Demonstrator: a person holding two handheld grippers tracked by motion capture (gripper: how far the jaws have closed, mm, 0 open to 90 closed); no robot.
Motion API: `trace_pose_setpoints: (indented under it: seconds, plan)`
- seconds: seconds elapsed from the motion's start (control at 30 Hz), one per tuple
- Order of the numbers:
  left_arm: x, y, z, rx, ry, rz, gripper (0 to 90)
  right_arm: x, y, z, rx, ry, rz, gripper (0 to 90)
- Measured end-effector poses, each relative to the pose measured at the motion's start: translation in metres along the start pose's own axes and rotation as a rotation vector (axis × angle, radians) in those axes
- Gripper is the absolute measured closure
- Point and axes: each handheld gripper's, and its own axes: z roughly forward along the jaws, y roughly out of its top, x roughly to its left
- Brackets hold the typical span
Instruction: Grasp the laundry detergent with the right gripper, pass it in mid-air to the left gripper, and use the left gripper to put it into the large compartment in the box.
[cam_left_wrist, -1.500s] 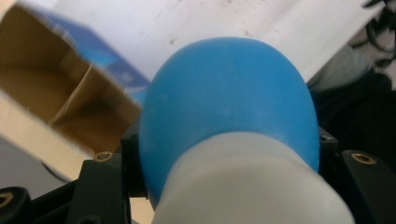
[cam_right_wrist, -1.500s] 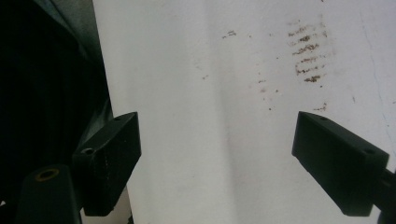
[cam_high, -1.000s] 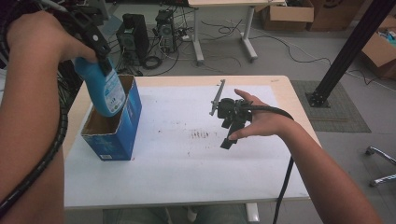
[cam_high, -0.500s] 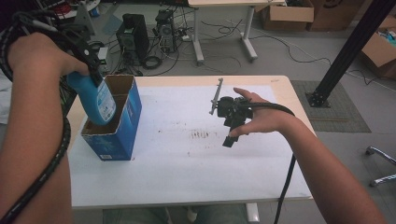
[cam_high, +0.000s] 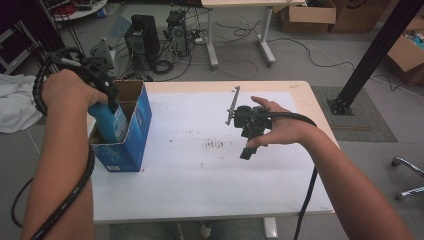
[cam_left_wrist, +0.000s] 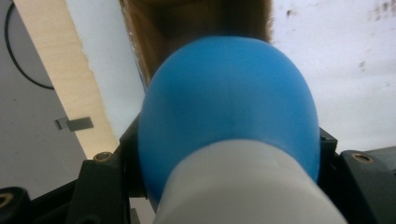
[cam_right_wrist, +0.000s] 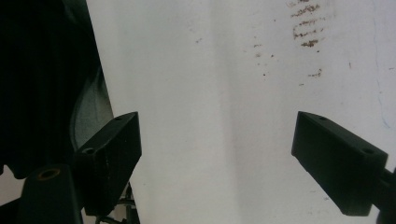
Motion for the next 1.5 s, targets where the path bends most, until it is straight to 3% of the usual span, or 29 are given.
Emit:
trace_pose_setpoints:
  seconds: [0.2,0.47,0.57,1.1,1.5]
  plan:
    - [0.002,0.003,0.027,0.015,-0.016,-0.018,38.4,-0.001,0.0,0.002,0.007,-0.001,0.001,15.6]
    - [0.001,0.008,0.056,0.018,-0.011,0.001,38.5,-0.002,0.001,0.011,0.023,0.017,0.002,15.8]
    - [0.0,0.01,0.063,0.017,-0.003,0.001,38.5,-0.001,0.001,0.012,0.008,-0.001,-0.003,16.0]
    - [-0.001,0.016,0.088,0.015,0.003,0.005,38.4,-0.004,-0.003,0.019,0.015,0.009,0.003,15.8]
    - [0.001,0.012,0.09,-0.002,-0.006,0.002,38.3,-0.003,-0.002,0.021,0.012,0.022,0.0,16.0]
